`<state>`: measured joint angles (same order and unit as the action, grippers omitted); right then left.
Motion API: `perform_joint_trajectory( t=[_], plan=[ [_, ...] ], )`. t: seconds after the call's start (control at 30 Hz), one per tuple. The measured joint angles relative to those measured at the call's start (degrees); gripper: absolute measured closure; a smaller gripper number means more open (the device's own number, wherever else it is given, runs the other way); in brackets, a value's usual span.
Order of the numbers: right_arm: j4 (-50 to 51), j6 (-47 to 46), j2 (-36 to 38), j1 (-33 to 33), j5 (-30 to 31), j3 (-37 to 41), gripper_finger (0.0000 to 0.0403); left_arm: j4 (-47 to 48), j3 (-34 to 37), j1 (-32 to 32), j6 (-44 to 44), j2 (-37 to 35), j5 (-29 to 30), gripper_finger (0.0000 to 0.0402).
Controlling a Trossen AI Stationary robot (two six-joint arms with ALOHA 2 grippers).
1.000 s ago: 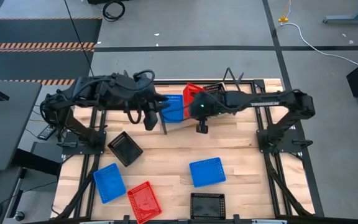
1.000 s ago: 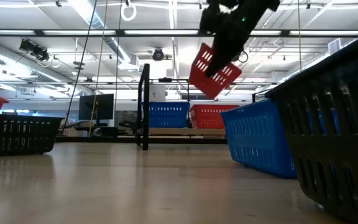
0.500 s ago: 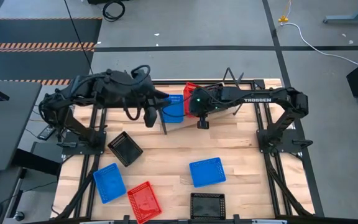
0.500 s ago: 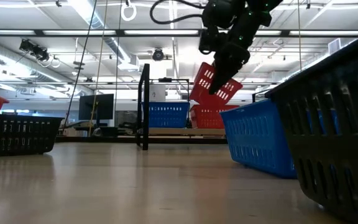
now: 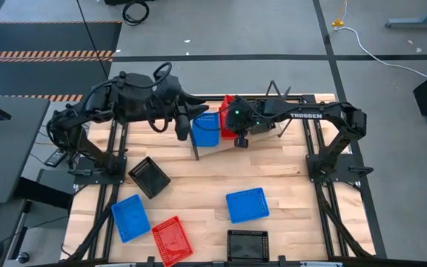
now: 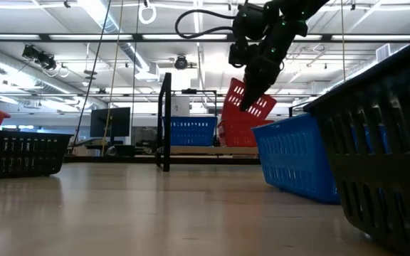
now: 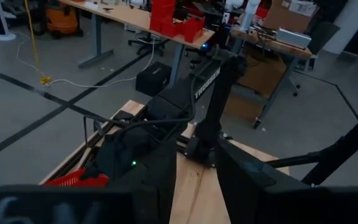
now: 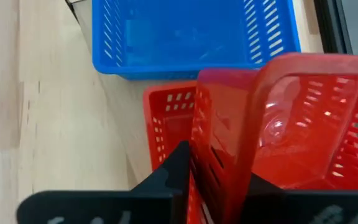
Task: Stack baskets on shelf by color
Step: Stack the right red bin on the red bin on the shelf, then stack the right blue bin on the blue bin on the shelf
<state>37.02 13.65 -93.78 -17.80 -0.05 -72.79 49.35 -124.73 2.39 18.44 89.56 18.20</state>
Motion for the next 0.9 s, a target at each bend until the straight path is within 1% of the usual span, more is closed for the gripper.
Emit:
perform_joint_trajectory(
  t=[0.27, 0.6, 0.7, 0.8, 0.9],
  plan=[
    [-0.1, -0.1, 0.0, 0.0, 0.0, 0.0, 0.0323, -0.2, 0.0, 0.0, 0.4, 0.0, 0.0, 0.0286],
    [0.2, -0.2, 0.0, 0.0, -1.1, 0.0, 0.0231, -1.2, 0.0, 0.0, 0.4, 0.0, 0.0, 0.0286],
    [0.6, -0.2, 0.0, 0.0, -1.1, 0.0, 0.0209, -1.6, 0.0, 0.0, 0.4, 0.0, 0.0, 0.0286],
    [1.0, -0.4, 0.0, 0.0, -1.2, 0.0, 0.0199, -1.6, 0.0, 0.0, 0.4, 0.0, 0.0, 0.0286],
    [2.4, -1.8, 0.0, 0.1, -2.5, 0.0, 0.0197, -1.4, 0.0, 0.0, 0.4, 0.0, 0.0, 0.0286]
  ],
)
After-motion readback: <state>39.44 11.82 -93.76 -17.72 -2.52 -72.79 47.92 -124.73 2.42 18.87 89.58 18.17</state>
